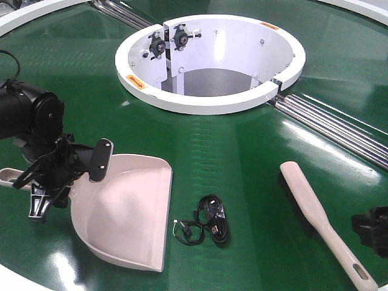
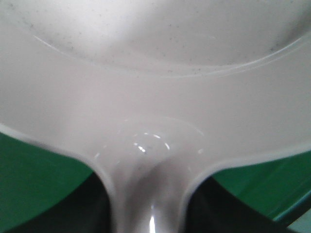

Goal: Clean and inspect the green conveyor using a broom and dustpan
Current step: 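Lower the right gripper and grasp the pink brush handle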

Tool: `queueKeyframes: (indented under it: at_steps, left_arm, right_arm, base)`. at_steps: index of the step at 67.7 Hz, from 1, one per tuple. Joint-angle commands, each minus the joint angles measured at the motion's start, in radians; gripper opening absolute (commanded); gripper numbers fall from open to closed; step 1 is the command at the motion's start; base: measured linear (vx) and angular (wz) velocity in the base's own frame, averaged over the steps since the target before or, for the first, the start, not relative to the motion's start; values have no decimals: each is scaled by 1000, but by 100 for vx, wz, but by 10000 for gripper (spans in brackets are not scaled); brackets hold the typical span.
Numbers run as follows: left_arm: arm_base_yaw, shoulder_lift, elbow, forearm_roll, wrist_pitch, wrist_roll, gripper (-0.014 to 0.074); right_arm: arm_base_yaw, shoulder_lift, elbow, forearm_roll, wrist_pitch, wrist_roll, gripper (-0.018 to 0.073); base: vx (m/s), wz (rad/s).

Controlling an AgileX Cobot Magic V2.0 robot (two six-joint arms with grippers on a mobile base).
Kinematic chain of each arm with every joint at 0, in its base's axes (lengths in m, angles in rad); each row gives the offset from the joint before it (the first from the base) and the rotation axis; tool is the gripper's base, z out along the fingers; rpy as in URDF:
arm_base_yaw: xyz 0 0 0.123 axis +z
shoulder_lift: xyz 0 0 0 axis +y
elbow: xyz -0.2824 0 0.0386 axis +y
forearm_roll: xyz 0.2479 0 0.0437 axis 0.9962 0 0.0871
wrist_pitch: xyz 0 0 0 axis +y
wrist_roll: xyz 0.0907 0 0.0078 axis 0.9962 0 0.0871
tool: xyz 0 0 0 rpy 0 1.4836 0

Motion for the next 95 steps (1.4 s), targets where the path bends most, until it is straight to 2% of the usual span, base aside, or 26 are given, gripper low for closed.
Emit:
queueKeyframes:
  at_steps: [1,17,34,59,82,95]
  left_arm:
    - [-4,-42,-27,-5,-21,-17,-8]
    - [-4,-42,-27,-5,-21,-17,-8]
    - [-4,-42,-27,-5,-21,-17,-8]
    - [-4,-42,-27,-5,-21,-17,-8]
    - [-4,-42,-27,-5,-21,-17,-8]
    - [-4,-42,-27,-5,-21,-17,-8]
  right_arm:
    - [32,71,-78,-6,-12,-20,581]
    - [75,275,-191,-8,96,-22,581]
    - [78,486,-291,-9,173,-27,581]
    - [99,669,-379,-13,182,-27,581]
    - [99,798,-390,-17,182,-22,580]
    - [99,865,-390,-20,163,-6,515]
  base:
    - [0,0]
    - [0,0]
    - [0,0]
    - [0,0]
    - [0,0]
    - [0,0]
